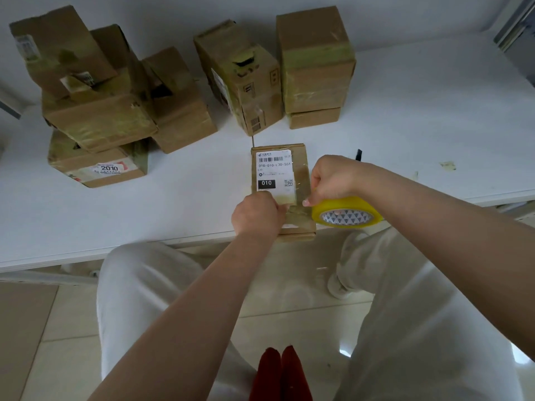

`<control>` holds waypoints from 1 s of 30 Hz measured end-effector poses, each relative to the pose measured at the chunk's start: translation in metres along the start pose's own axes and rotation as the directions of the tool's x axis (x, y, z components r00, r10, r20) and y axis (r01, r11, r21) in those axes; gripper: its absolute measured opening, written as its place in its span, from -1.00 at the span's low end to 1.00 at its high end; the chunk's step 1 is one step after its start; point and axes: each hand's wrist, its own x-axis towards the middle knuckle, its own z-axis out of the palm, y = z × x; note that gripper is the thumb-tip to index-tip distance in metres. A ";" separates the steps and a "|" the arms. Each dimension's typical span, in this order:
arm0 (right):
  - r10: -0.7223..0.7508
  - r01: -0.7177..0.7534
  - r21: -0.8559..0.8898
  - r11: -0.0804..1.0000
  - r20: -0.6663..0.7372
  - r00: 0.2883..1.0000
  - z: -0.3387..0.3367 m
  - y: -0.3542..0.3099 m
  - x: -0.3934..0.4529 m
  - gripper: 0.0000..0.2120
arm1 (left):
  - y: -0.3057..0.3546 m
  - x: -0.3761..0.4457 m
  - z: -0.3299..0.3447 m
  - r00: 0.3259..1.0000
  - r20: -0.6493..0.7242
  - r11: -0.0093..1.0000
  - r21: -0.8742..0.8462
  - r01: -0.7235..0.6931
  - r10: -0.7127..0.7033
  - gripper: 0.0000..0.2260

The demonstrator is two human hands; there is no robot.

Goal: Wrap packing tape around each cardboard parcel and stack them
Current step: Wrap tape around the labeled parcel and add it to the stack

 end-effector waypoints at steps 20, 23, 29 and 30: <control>-0.006 0.016 -0.134 0.991 0.078 0.997 -0.003 -0.008 0.009 -0.64 | -0.009 -0.007 0.007 0.853 -0.093 0.856 0.002 -0.516 0.514 -0.49; 0.000 0.014 -0.138 0.990 0.096 0.995 -0.005 -0.004 0.007 -0.68 | -0.002 -0.011 0.036 0.800 0.170 0.805 0.050 -0.591 0.576 -0.25; 0.043 -0.035 -0.084 0.996 0.094 0.995 -0.006 0.006 0.002 -0.62 | -0.005 -0.009 0.052 0.838 0.179 0.798 0.256 -0.546 0.515 -0.09; 0.053 -0.046 -0.083 0.996 0.077 0.996 -0.003 0.007 0.003 -0.62 | -0.004 -0.010 0.051 0.844 0.190 0.802 0.262 -0.536 0.502 -0.11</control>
